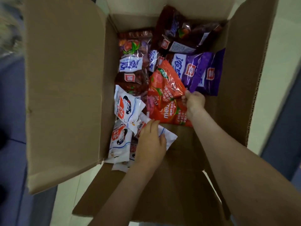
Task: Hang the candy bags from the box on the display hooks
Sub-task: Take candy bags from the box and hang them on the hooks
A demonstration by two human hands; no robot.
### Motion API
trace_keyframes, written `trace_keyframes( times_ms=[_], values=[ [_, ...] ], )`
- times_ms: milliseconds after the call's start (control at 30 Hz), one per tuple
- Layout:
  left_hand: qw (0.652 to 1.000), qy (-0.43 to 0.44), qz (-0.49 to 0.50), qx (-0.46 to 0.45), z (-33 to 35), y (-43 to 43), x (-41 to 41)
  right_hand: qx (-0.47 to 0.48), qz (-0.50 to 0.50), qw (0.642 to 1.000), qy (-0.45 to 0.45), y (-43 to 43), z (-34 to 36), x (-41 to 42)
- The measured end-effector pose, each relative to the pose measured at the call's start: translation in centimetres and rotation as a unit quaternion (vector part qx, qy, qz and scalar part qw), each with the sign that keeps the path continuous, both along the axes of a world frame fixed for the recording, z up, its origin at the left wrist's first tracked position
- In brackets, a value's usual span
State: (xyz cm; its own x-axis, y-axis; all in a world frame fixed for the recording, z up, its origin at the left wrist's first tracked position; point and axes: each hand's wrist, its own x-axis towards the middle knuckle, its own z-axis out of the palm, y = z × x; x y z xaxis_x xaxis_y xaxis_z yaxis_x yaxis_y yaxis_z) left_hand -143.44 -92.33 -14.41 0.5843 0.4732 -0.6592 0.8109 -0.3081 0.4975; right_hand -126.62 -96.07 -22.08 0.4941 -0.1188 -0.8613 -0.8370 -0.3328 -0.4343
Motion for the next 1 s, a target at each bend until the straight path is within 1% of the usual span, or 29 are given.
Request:
trace_keyframes(
  times_ms=[133,233,300,367,400,433,500,533,567,667,700,767,867,900,933,1000],
  values=[
    [1.000,-0.012,0.020,-0.001,2.1,0.5,0.1,-0.006,0.032,0.999,0.007,0.1,2.5,-0.7],
    [0.998,0.004,0.056,-0.033,3.7,1.0,0.2,0.022,0.035,0.999,-0.008,0.4,4.7,-1.5],
    [0.986,0.029,0.134,-0.100,5.3,1.5,0.5,0.053,0.025,0.998,-0.024,0.3,6.9,-2.1],
    [0.954,0.058,0.234,-0.180,7.3,2.0,0.8,0.079,0.033,0.996,-0.030,-0.1,10.0,-2.8],
    [0.929,0.072,0.288,-0.221,8.6,2.2,0.7,0.082,0.045,0.995,-0.033,-0.3,12.1,-2.9],
    [0.895,0.080,0.349,-0.268,10.0,2.3,0.7,0.084,0.053,0.994,-0.038,-0.4,14.3,-2.9],
    [0.799,0.079,0.463,-0.374,13.7,2.5,0.8,0.100,0.044,0.993,-0.050,-0.6,19.5,-2.6],
    [0.756,0.077,0.498,-0.418,15.9,2.8,0.9,0.116,0.036,0.991,-0.051,-0.5,22.3,-2.4],
    [0.724,0.079,0.515,-0.452,18.3,3.2,0.9,0.136,0.033,0.989,-0.046,-0.4,25.3,-2.3],
    [0.644,0.068,0.555,-0.522,25.9,4.3,0.5,0.206,0.044,0.977,-0.020,0.7,34.6,-3.3],
    [0.619,0.045,0.575,-0.533,28.7,4.6,0.3,0.227,0.051,0.972,-0.016,1.1,37.7,-3.9],
    [0.567,-0.036,0.620,-0.541,33.9,4.9,-0.2,0.263,0.065,0.963,-0.012,1.8,43.5,-5.3],
    [0.499,-0.185,0.691,-0.489,40.8,5.4,-1.1,0.322,0.096,0.942,-0.006,2.8,51.2,-7.0],
    [0.466,-0.226,0.713,-0.473,42.9,5.8,-1.4,0.343,0.113,0.932,0.001,3.0,53.5,-7.5],
    [0.439,-0.266,0.723,-0.462,44.9,6.3,-1.9,0.365,0.131,0.922,0.007,3.3,55.7,-8.1],
    [0.407,-0.346,0.716,-0.449,49.5,7.1,-2.8,0.410,0.171,0.896,0.018,4.0,59.8,-9.3]
  ],
)
